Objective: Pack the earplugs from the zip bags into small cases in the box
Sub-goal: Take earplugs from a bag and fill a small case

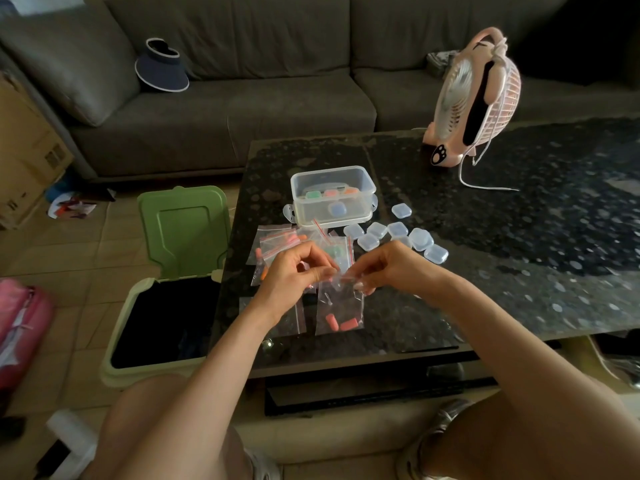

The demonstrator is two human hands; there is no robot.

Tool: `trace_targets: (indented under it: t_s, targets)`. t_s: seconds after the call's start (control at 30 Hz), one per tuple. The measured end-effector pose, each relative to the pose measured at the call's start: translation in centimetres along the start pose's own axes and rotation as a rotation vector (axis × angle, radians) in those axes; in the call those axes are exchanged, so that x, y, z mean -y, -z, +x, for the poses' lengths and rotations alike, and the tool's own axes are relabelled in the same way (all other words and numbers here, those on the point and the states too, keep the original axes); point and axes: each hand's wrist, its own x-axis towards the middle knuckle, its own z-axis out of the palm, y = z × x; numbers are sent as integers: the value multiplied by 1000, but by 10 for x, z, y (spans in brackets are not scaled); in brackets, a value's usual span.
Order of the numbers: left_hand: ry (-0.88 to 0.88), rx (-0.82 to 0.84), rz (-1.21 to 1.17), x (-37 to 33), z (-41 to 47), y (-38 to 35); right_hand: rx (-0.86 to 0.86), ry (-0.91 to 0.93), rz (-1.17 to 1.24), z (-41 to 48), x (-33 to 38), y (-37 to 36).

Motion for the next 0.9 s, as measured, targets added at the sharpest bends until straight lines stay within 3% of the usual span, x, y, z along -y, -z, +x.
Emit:
trace_targets:
  t_s: [0.23,0.4,0.6,0.9]
  targets:
    - [-6,163,163,7,-2,1,12,-46,60,0,-5,3]
    - [29,72,112,17,-1,-6,-18,-179,39,-3,-16,-1]
    - [212,-112,74,24,3,-9,64,-270,84,-15,-22,-4]
    - [405,-154,48,30,-2,-17,-10,-98,107,-18,-23,7]
